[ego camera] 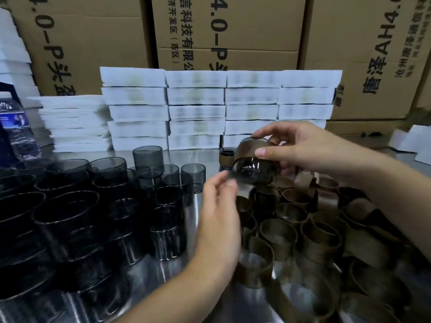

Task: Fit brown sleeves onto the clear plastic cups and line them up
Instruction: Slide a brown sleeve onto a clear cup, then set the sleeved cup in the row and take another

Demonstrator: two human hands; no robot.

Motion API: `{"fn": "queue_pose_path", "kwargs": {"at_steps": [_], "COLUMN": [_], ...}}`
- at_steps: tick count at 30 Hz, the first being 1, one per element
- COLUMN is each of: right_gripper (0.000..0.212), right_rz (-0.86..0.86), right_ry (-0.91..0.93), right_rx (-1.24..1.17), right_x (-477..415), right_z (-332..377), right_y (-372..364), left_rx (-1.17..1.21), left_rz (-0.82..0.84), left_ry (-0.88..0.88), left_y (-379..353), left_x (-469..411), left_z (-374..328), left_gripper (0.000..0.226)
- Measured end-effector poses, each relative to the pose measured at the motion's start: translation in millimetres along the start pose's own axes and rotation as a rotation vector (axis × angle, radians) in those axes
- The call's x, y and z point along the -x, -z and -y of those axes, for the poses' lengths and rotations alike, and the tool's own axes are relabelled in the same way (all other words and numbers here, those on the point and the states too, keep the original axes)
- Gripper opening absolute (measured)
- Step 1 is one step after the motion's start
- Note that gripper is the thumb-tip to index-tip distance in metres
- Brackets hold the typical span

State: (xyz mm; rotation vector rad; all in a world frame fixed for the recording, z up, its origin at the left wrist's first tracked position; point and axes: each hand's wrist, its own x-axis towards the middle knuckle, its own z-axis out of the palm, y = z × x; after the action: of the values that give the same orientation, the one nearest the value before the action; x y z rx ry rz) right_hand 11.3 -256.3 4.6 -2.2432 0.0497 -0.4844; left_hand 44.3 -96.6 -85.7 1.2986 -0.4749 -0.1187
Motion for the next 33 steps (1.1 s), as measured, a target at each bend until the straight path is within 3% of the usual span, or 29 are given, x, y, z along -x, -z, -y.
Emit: {"fn": "queue_pose_path", "kwargs": {"at_steps": [7, 11, 15, 23, 28, 33], "right_gripper": [0.025, 0.027, 0.027, 0.02, 0.009, 0.022], "right_rz": [-0.164, -0.079, 0.031, 0.104, 0.111, 0.03], "right_ry": [-0.068, -0.153, -0.19, -0.136, -0.161, -0.027], "right_rx": [0.326, 0.33, 0.434, 0.66, 0.659, 0.646], "right_x": [-68, -89, -89, -89, -90, -88], "right_z": [-16, -31, -42, -56, -61, -45], "right_y": [3, -14, -38, -61, -68, -79], "left_rx": [-0.28, -0.555, -0.681, -0.633, -0.622, -0.614], "left_rz": [0.164, 0.262, 0.344, 0.418, 0.408, 0.401], "left_ry": [-0.096, -0.377, -0.627, -0.576, -0.56, -0.577], "left_y": [1, 3, 4, 2, 2, 2], "left_x": [8, 16, 21, 25, 25, 25], "left_z": [10, 6, 6, 4, 3, 3], "left_gripper": [0.021, 0.022, 0.034, 0.028, 0.026, 0.024]}}
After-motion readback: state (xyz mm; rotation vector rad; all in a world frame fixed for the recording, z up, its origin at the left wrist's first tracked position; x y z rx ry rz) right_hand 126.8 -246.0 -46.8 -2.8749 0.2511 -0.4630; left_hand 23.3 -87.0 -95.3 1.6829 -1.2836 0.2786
